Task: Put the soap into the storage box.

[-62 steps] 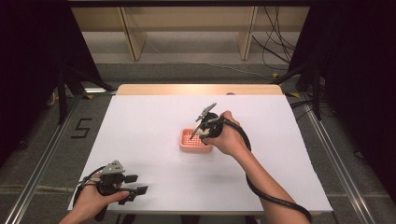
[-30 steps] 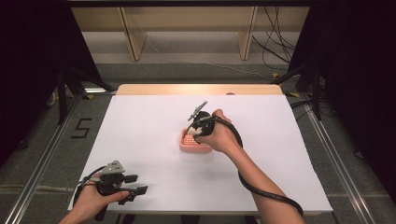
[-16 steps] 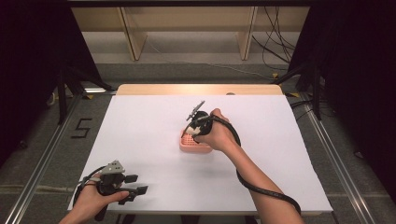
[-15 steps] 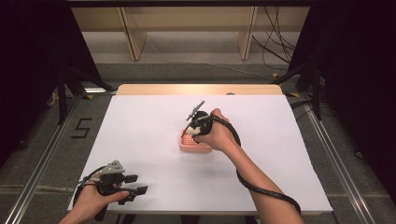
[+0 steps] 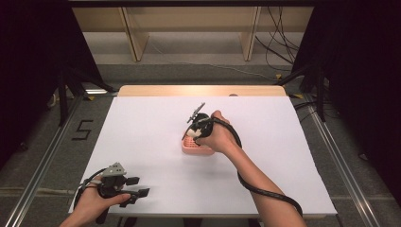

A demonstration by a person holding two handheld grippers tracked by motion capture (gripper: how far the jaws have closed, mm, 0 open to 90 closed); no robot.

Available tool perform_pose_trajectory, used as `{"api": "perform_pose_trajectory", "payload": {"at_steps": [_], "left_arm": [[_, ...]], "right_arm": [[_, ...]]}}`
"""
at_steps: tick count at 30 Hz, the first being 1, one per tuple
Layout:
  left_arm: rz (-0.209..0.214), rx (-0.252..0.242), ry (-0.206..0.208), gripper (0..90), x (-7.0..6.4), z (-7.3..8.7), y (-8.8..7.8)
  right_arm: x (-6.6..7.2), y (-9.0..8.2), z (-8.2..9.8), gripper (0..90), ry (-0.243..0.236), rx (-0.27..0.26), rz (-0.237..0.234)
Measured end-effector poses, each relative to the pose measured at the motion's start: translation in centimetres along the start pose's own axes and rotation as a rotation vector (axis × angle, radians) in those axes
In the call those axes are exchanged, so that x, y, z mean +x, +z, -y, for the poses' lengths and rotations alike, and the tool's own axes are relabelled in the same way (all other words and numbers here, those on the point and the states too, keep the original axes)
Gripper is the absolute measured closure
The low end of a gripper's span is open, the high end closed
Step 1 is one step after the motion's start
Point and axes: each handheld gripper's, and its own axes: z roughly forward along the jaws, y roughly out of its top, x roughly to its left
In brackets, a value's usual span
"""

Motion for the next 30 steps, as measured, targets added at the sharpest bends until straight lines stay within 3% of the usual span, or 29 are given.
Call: {"api": "perform_pose_trajectory", "payload": {"at_steps": [30], "left_arm": [[0.001,-0.001,0.0,33.2,0.0,0.0,0.0]], "right_arm": [[-0.9,1.6,0.3,50.5,0.014,0.015,-0.011]]}}
